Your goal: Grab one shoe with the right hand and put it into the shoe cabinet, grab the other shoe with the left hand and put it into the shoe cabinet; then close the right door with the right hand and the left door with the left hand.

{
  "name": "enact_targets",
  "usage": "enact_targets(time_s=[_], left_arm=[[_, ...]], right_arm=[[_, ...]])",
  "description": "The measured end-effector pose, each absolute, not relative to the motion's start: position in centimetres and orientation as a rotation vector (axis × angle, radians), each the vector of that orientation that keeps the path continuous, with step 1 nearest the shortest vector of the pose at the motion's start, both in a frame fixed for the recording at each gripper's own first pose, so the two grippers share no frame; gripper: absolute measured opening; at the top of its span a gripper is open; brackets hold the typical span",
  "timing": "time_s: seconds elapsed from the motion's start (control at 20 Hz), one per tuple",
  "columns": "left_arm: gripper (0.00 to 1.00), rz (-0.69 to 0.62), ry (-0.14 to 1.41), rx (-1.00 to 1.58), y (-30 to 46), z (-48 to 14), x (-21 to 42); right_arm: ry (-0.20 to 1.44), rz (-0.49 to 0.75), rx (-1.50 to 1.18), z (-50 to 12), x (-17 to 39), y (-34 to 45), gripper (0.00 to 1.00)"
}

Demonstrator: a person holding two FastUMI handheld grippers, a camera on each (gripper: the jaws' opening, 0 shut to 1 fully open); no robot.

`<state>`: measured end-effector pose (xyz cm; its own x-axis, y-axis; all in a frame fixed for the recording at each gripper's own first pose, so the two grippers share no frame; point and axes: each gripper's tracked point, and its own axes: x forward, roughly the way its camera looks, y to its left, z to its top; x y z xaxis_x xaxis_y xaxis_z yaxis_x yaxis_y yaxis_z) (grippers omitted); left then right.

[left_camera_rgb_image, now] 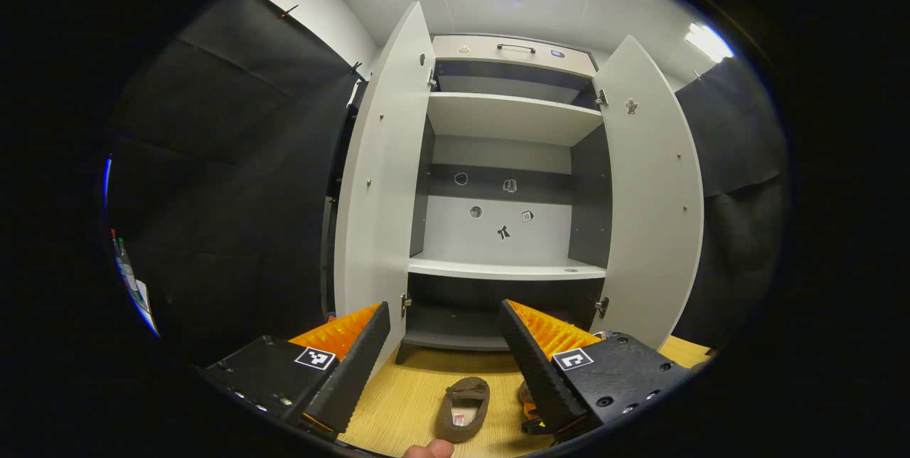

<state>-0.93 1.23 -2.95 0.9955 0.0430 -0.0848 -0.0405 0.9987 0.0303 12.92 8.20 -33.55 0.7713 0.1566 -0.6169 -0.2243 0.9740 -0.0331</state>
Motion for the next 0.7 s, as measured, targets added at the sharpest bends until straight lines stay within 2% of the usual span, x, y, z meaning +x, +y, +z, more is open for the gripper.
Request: enact_targets(time_s=[0.35,0.7], left_arm=[[0.95,0.030,0.096,0.032,0.9,-3.4,-0.7],[0.95,-0.008,0.106,0.040,-0.3,-4.2,-0.5]], right_arm=[[0.533,0.237,-0.158,-28.9,11.6,7.2,0.05],[0.291,0.245,-0.147,-14.4,12.5,7.9,0.05]])
